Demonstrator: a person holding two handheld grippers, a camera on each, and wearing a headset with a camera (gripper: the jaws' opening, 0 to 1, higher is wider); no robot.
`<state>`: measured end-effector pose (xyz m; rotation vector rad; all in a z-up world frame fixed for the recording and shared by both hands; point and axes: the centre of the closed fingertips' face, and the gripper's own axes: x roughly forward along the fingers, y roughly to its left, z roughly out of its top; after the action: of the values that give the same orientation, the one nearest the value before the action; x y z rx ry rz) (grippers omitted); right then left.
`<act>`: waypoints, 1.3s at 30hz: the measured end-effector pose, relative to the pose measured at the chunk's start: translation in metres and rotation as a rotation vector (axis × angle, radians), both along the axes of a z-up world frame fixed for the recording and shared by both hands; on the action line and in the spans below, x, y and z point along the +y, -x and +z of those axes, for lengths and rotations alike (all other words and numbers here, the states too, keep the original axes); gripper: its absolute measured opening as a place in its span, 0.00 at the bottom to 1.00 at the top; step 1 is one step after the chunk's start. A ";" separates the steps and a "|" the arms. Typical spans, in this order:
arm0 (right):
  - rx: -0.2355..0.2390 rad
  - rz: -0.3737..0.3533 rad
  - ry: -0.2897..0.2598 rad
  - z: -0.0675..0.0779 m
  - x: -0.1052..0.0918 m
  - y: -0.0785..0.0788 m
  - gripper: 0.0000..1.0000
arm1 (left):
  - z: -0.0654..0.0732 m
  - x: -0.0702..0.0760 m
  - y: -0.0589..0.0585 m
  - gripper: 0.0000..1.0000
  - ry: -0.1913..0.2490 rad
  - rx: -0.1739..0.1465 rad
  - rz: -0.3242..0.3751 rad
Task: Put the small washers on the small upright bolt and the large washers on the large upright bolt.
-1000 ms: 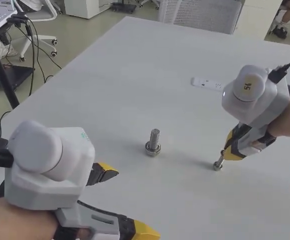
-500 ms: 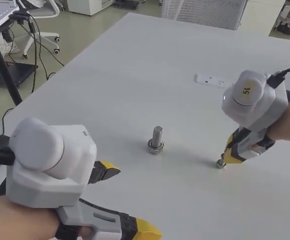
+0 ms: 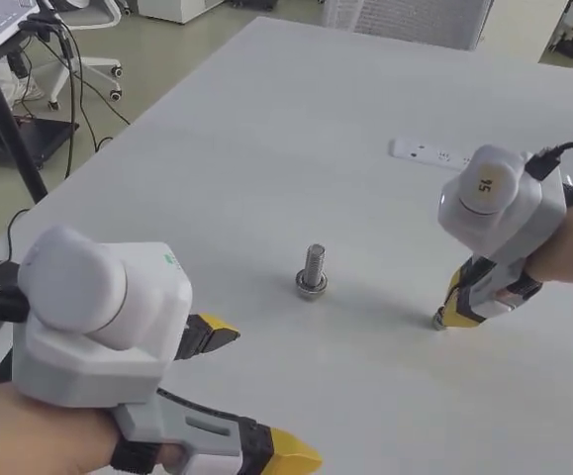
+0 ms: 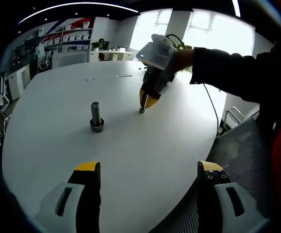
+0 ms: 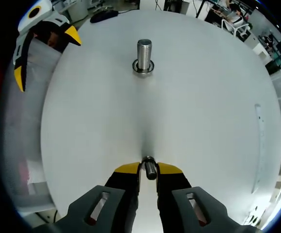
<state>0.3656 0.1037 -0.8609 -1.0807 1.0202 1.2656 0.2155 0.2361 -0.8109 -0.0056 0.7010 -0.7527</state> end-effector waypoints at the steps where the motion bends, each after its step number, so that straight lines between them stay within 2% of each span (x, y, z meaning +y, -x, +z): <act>1: 0.000 0.001 0.001 -0.001 0.000 -0.001 0.13 | 0.000 0.000 0.000 0.81 0.000 0.000 0.000; 17: 0.006 0.003 0.004 -0.004 0.002 0.001 0.14 | 0.000 0.000 0.000 0.81 0.001 0.004 0.001; 25: 0.009 0.000 0.000 -0.005 0.002 -0.002 0.14 | 0.000 0.000 0.000 0.81 0.003 0.006 0.000; 39: 0.010 -0.005 -0.007 -0.002 0.005 0.002 0.16 | 0.000 0.000 0.000 0.81 0.003 0.006 -0.006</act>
<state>0.3637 0.1083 -0.8630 -1.0674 1.0247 1.2705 0.2155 0.2357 -0.8113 -0.0082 0.7062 -0.7596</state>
